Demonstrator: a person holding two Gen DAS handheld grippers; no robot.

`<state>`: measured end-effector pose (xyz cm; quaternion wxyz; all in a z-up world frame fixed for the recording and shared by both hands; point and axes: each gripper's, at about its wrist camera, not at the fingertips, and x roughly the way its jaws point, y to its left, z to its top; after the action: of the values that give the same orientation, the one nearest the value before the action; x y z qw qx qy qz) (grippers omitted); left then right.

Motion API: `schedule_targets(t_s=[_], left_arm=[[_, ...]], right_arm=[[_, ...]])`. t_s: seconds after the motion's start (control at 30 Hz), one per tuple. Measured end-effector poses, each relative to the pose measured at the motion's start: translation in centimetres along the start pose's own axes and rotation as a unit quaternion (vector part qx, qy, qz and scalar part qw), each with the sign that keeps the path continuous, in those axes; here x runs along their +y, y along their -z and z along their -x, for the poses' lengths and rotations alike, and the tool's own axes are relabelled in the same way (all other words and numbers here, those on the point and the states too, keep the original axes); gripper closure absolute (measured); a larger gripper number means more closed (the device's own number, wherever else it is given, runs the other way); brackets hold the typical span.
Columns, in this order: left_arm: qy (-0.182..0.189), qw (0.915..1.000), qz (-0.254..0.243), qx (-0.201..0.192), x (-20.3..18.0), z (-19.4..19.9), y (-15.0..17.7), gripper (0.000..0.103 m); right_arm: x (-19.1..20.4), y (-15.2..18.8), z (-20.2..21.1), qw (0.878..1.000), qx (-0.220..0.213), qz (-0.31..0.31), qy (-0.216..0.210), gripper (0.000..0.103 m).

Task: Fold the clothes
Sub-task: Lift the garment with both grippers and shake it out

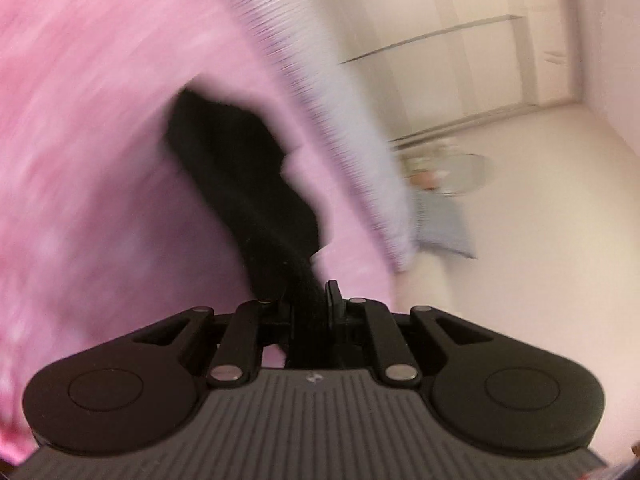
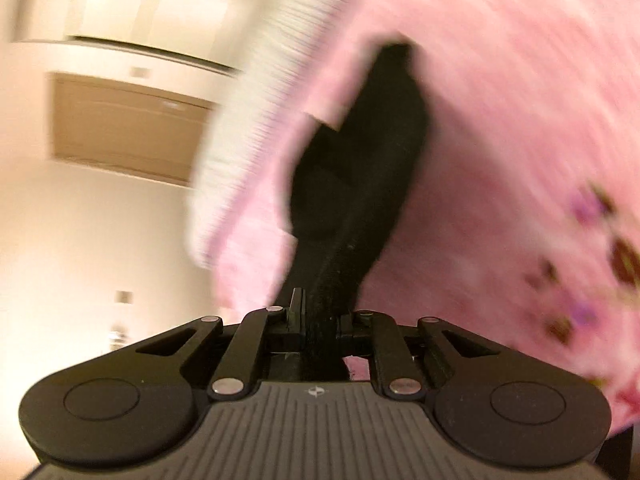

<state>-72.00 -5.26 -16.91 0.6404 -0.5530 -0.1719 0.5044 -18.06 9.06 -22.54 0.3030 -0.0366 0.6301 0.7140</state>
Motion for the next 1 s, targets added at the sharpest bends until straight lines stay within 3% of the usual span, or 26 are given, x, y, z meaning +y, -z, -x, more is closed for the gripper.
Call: schedule_targets(t_s=[0.1,0.27,0.43,0.57,0.67,0.87,1.0], left_arm=[[0.048,0.9961,-0.07,-0.022,-7.9,2.5,-3.4,0.094],[0.119,0.9767,-0.169,-0.057,-21.6,5.8,-7.4,0.094],[0.202,0.9498,-0.205,-0.123,-31.8,10.4,-10.1,0.093],[0.19,0.9493,-0.203,-0.147,-35.0,11.3,-10.2,0.093],[0.173,0.9579,-0.183,-0.138,-35.0,10.5,-10.4,0.093],[0.08,0.9828,-0.126,-0.108,-32.5,5.3,-12.8,0.093],[0.044,0.9843,-0.127,-0.115,-31.2,1.2,-16.8,0.093]], right_arm=[[6.8,-1.7,3.5,0.996,-0.038,0.058,-0.049,0.089],[16.9,-3.6,8.7,0.978,-0.101,0.139,-0.117,0.089],[27.0,-5.4,13.9,0.945,-0.162,0.218,-0.182,0.089],[35.0,-6.9,18.0,0.908,-0.209,0.279,-0.233,0.089],[36.3,-7.3,18.6,0.914,-0.205,0.272,-0.222,0.089],[35.3,-11.5,12.2,0.961,-0.14,0.206,-0.118,0.089],[34.8,-16.3,6.2,0.973,-0.107,0.188,-0.079,0.089]])
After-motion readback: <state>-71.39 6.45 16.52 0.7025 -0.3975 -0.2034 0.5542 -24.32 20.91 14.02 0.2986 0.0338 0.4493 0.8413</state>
